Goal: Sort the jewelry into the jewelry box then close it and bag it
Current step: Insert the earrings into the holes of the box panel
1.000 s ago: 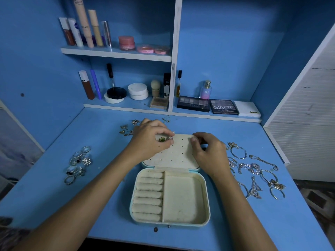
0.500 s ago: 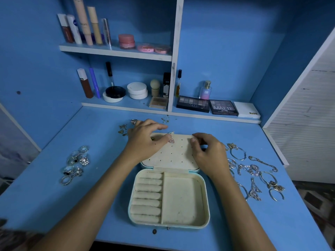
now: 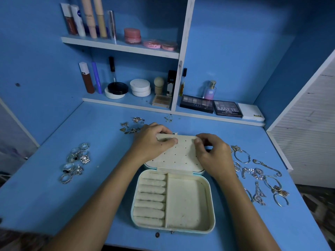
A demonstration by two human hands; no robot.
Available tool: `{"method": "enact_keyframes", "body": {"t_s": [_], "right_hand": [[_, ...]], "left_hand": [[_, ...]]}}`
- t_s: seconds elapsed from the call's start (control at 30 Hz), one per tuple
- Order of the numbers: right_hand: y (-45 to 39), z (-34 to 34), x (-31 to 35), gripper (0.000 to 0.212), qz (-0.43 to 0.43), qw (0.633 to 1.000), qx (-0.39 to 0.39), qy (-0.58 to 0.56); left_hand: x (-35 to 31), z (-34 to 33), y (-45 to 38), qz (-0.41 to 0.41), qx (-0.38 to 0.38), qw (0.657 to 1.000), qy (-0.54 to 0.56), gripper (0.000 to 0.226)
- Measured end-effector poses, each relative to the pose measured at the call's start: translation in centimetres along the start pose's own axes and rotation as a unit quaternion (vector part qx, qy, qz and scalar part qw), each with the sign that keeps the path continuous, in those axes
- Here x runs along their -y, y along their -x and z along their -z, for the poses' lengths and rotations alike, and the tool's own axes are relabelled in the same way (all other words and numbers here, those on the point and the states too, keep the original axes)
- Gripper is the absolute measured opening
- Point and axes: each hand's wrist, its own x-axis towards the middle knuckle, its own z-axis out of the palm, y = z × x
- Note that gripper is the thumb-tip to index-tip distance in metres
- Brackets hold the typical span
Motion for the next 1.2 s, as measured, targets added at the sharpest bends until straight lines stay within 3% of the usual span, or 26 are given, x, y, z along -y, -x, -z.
{"method": "enact_keyframes", "body": {"t_s": [0.33,0.6,0.93,1.2], "right_hand": [[-5.4,-0.4,1.8,0.018,-0.001,0.990,0.096,0.104],[-9.4,-3.8,2.4,0.011,0.090,0.963,0.192,0.165],[-11.5,-6.1,3.1,0.022,0.138,0.924,0.225,0.277],[-12.0,-6.6,3.5,0.018,0.130,0.908,0.242,0.317]], "left_hand": [[0.2,-0.1,-0.1,-0.002,0.003,1.000,-0.009,0.020],[0.5,-0.1,-0.1,-0.003,0.000,1.000,-0.001,0.019],[0.4,-0.1,-0.2,-0.009,-0.002,1.000,-0.007,0.018],[0.5,-0.2,-0.2,-0.013,-0.006,1.000,-0.007,0.020]]}}
